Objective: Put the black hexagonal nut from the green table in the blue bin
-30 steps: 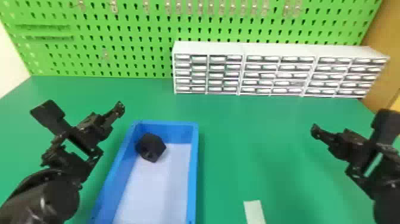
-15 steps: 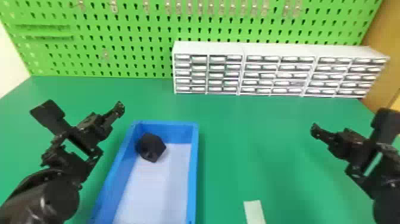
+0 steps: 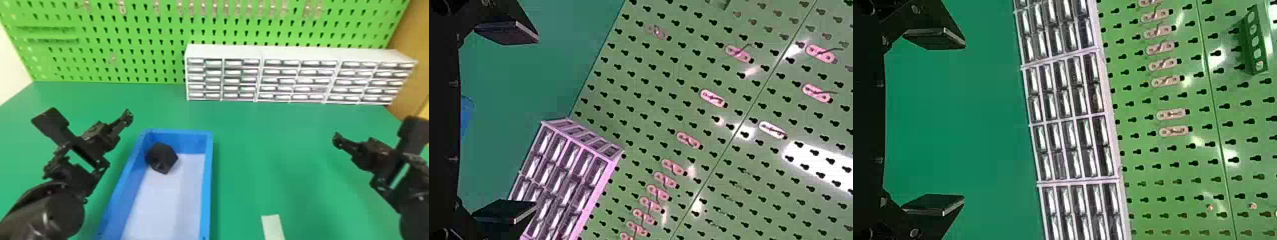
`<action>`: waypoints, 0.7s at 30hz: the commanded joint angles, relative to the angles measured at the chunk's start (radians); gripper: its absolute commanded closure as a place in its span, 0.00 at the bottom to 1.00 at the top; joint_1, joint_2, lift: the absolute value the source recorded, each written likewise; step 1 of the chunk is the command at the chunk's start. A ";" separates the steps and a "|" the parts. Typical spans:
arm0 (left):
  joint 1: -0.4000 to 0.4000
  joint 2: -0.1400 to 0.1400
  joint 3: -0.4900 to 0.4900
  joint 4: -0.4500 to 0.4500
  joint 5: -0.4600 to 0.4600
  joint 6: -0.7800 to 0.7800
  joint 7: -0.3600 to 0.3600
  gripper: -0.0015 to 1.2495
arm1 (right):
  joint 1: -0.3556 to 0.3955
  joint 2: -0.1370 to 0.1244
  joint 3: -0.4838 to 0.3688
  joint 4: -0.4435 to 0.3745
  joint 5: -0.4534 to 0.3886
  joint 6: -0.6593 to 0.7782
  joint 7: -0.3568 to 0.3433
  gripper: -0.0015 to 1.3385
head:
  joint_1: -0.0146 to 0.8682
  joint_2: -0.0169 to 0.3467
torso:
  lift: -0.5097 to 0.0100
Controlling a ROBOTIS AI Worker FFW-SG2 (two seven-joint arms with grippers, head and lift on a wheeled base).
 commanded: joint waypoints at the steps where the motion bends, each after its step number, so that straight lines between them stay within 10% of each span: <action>1: 0.000 0.000 0.000 0.000 0.000 0.000 0.000 0.09 | 0.000 0.000 0.000 0.000 0.000 0.000 0.000 0.15 | 0.77 0.14 | 0.79; 21: -0.002 0.000 0.000 0.000 0.000 -0.001 -0.002 0.09 | 0.002 0.000 0.003 0.000 0.002 0.000 0.000 0.15 | 0.77 0.14 | 0.79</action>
